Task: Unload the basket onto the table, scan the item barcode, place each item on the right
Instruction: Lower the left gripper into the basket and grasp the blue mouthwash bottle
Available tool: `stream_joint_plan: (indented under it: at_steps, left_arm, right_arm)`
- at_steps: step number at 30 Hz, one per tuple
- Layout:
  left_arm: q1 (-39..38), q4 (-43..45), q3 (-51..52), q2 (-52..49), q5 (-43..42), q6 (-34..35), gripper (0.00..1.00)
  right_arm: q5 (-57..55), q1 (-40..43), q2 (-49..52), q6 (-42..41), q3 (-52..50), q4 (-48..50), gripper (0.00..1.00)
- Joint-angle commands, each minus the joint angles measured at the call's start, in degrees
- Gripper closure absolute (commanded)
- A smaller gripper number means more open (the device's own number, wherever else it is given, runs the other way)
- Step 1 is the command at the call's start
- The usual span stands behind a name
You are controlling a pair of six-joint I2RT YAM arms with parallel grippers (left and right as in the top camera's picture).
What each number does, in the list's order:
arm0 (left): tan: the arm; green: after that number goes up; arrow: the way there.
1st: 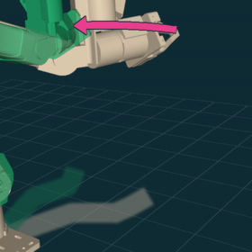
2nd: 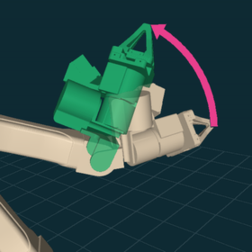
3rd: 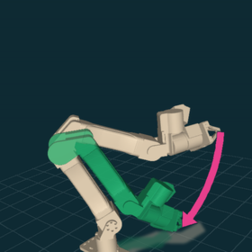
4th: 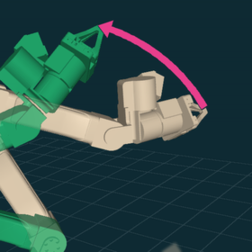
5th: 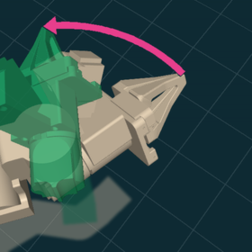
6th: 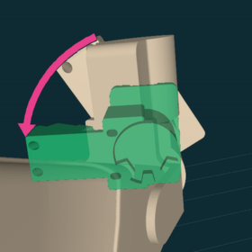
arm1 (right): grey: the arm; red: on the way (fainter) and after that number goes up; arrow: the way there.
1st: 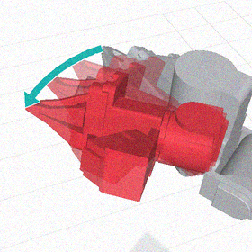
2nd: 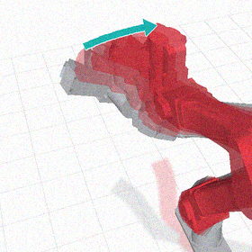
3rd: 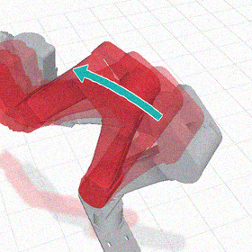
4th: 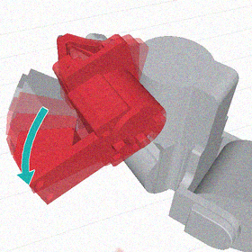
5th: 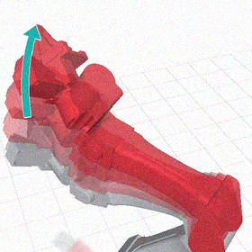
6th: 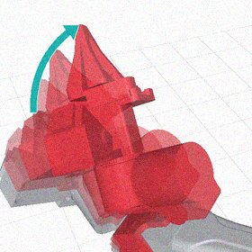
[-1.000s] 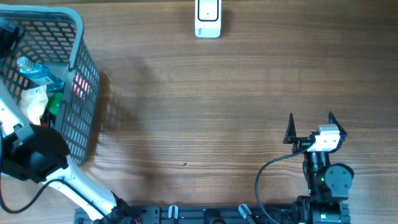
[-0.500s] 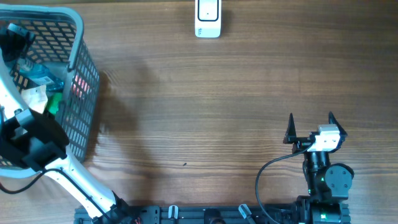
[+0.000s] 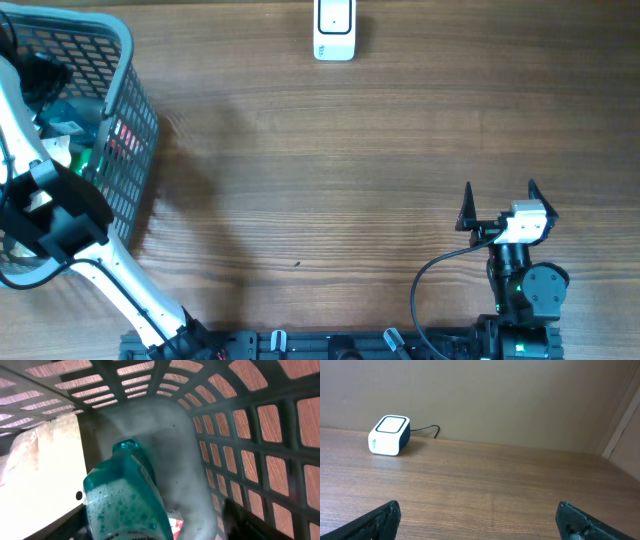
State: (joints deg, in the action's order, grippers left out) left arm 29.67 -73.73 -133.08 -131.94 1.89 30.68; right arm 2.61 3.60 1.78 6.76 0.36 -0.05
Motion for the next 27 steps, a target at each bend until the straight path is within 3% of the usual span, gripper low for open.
stream_joint_plan:
  at_steps: [1,6,16,27]
  left_arm:
    - [-0.07,-0.2,0.0,-0.33,0.81,0.26,0.28]
    - [-0.07,-0.35,0.0,-0.33,0.81,0.26,0.39]
    - [-0.04,-1.81,-0.02,-0.17,0.79,0.28,0.49]
    - [-0.04,-2.34,-0.02,4.61,0.79,0.28,0.49]
  right_arm:
    - [0.9,0.24,0.0,0.59,-0.04,0.13,0.0]
    - [0.9,0.24,0.0,0.61,-0.04,0.13,0.0]
    - [0.9,0.24,0.0,0.61,-0.04,0.13,0.0]
    - [0.9,0.24,0.0,0.61,-0.04,0.13,0.0]
